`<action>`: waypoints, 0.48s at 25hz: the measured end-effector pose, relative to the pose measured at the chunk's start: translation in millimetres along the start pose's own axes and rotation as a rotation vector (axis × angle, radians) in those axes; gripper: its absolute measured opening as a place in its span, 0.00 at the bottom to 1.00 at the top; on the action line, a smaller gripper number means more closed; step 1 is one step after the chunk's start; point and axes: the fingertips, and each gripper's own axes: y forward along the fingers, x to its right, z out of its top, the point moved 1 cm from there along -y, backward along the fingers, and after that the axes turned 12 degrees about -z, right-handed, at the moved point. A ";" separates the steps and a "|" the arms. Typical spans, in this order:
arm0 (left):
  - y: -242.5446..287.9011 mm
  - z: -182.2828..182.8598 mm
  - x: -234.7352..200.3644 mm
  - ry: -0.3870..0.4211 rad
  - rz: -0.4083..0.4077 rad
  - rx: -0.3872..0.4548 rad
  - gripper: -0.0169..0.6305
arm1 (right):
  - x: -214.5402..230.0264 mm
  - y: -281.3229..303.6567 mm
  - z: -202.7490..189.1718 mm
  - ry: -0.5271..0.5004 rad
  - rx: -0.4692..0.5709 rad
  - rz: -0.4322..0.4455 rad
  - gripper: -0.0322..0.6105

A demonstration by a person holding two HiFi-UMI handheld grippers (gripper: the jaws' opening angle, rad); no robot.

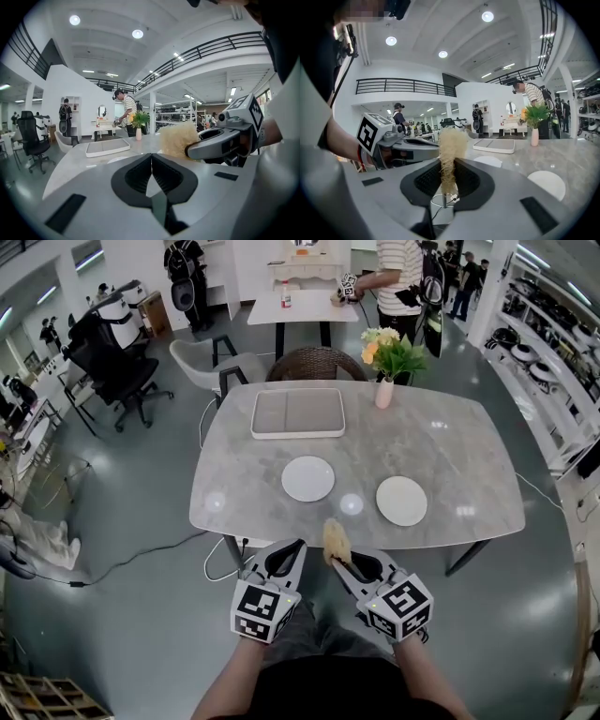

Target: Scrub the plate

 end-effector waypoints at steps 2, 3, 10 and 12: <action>-1.8 -2.1 -0.1 -0.004 -0.001 -0.003 0.05 | -3.1 0.5 -1.0 0.006 0.000 0.005 0.16; -2.5 -2.5 -0.6 -0.006 0.001 -0.003 0.05 | -4.5 0.9 -1.5 0.009 -0.001 0.009 0.16; -4.0 -11.1 2.2 -0.023 0.006 -0.006 0.05 | -10.7 1.1 -9.6 0.017 -0.017 0.030 0.16; -5.4 -12.9 1.5 -0.028 0.010 -0.006 0.05 | -12.4 1.5 -10.8 0.018 -0.019 0.035 0.16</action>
